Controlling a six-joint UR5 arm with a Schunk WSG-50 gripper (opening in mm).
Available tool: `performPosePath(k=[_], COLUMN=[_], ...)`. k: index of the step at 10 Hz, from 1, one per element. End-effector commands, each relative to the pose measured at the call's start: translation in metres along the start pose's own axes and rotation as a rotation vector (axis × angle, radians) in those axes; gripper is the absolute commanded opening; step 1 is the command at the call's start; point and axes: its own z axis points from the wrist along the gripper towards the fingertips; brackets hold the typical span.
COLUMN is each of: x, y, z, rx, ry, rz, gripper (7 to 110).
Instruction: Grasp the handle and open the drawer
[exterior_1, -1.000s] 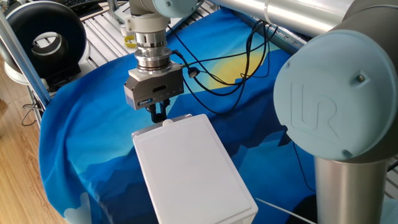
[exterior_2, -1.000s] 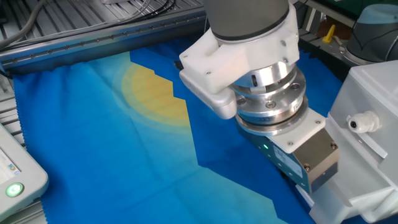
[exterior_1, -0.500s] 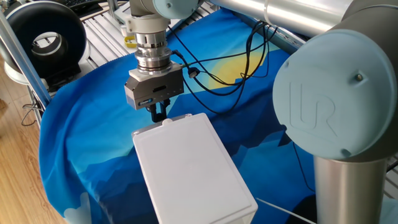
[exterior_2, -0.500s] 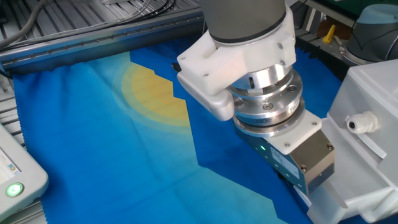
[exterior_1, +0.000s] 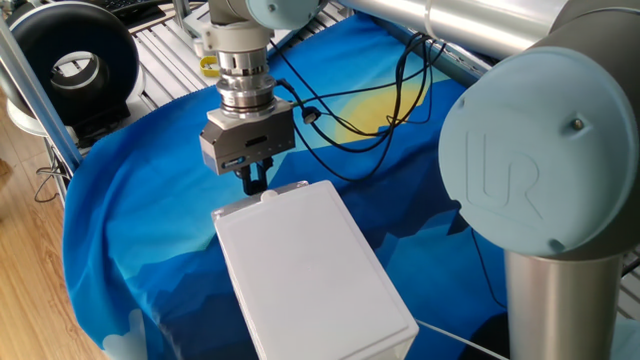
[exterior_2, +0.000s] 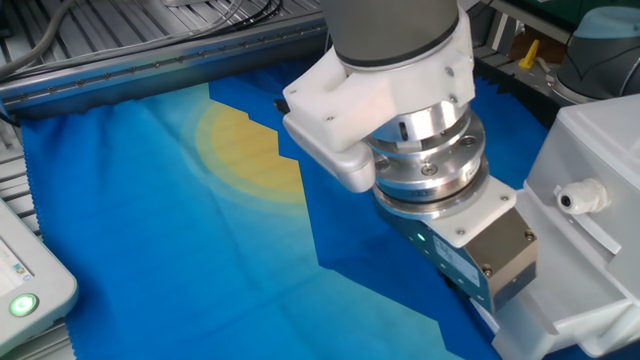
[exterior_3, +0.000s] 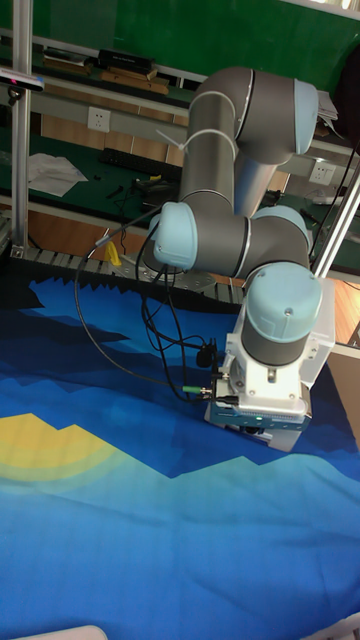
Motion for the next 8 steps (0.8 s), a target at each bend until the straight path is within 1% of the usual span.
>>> performPosePath(k=[1,4,8], x=[-0.003,-0.009,-0.0128], y=[0.0046,0.0069,0.0073], z=[-0.0049,-0.0065,-0.0083], rx=[-0.012,-0.019,-0.021], ry=[-0.017,-0.044,-0.061], rz=[-0.004,-0.012,-0.025], gripper=[7,7,7])
